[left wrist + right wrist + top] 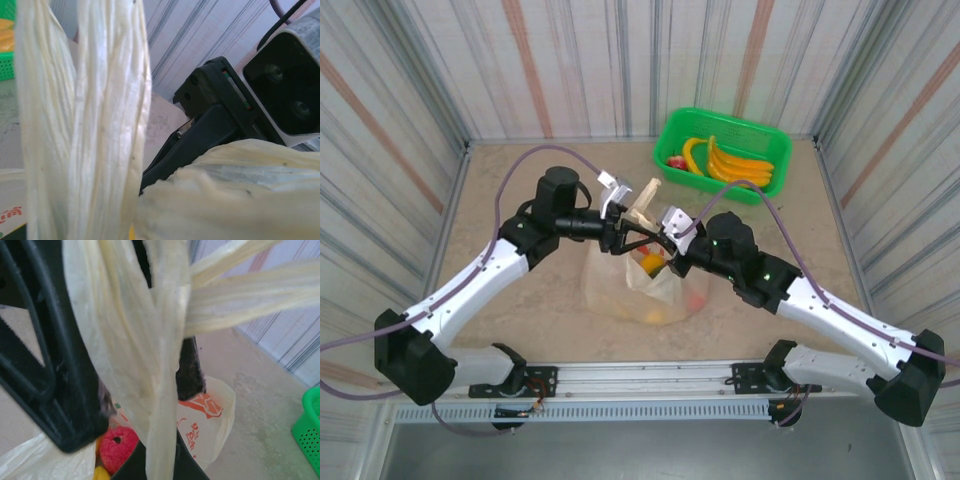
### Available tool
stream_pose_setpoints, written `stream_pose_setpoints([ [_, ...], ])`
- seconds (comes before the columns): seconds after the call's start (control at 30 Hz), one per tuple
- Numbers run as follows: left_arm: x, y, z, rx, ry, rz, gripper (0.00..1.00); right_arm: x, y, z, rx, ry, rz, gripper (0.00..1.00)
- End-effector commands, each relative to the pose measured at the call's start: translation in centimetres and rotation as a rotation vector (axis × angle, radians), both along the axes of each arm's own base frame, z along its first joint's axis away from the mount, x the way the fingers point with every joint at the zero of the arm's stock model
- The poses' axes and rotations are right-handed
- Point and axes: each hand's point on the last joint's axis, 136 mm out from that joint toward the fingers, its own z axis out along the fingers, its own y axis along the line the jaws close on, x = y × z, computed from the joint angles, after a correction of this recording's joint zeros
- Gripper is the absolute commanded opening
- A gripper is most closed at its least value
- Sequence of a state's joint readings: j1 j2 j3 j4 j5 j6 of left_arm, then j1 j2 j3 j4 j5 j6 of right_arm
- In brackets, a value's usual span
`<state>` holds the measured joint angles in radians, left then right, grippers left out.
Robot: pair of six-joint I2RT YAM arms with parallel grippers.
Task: Place the fake fruits into the plastic bag and tie a complex knot
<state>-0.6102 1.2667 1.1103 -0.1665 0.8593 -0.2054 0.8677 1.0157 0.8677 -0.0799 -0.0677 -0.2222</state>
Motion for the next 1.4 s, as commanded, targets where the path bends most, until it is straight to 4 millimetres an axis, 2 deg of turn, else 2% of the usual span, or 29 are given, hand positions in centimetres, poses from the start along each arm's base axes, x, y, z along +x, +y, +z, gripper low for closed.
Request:
stream_pose_setpoints([
  [0.0,-0.6,-0.4,1.5,-0.018,-0.068,-0.013,0.68,0.1,0.6,0.0,-0.029,-0.005,-0.004,0.0],
  [0.2,-0.7,-0.3,1.3,-0.01,-0.073,0.008,0.71,0.9,0.7,0.7,-0.018,-0.031,-0.05,0.0],
  [0.3,-0.6,-0.5,1.2,-0.011,-0.076,0.015,0.64,0.9,1.0,1.0,-0.002,-0.035,-0.046,0.0],
  [0.53,-1.2,-0.9,1.5,-0.042,-0.101,-0.031,0.22,0.9,1.0,0.9,0.006,-0.036,-0.055,0.0],
  [0.7,-1.8,-0.7,2.1,-0.068,-0.147,-0.056,0.01,0.8,0.5,0.8,0.008,-0.029,-0.058,0.0],
  [0.77,-1.7,-0.6,1.9,-0.061,-0.162,-0.051,0.0,0.5,0.0,1.1,0.02,-0.03,-0.047,0.01],
  [0.8,-1.6,-0.5,1.7,-0.054,-0.169,-0.045,0.0,0.1,-0.3,1.2,0.031,-0.028,-0.032,0.19],
  [0.83,-1.5,-0.4,1.7,-0.054,-0.182,-0.041,0.0,-0.3,-0.9,2.0,0.059,-0.032,-0.021,0.41],
  [0.87,-1.4,-0.3,1.6,-0.052,-0.196,-0.034,0.0,-0.7,-1.3,2.4,0.079,-0.028,-0.015,0.54],
  [0.93,-1.2,0.1,1.5,-0.045,-0.241,-0.008,0.0,-1.9,-2.3,3.8,0.13,-0.012,0.012,0.69],
  [1.0,-1.1,0.4,1.5,-0.045,-0.288,0.011,0.0,-3.0,-3.2,5.6,0.213,0.026,0.039,0.77],
  [1.07,-1.2,0.5,1.4,-0.041,-0.32,0.009,0.0,-4.0,-3.9,7.6,0.302,0.092,0.085,0.79],
  [1.13,-1.5,0.3,1.0,-0.025,-0.333,-0.016,0.0,-4.1,-4.3,9.4,0.385,0.189,0.092,0.78],
  [1.27,-2.0,-0.1,0.4,0.007,-0.354,-0.049,0.0,-2.9,-3.8,11.2,0.458,0.386,0.066,0.71],
  [1.37,-2.1,-0.1,0.3,0.013,-0.39,-0.046,0.0,-1.9,-3.2,12.4,0.529,0.537,0.061,0.7],
])
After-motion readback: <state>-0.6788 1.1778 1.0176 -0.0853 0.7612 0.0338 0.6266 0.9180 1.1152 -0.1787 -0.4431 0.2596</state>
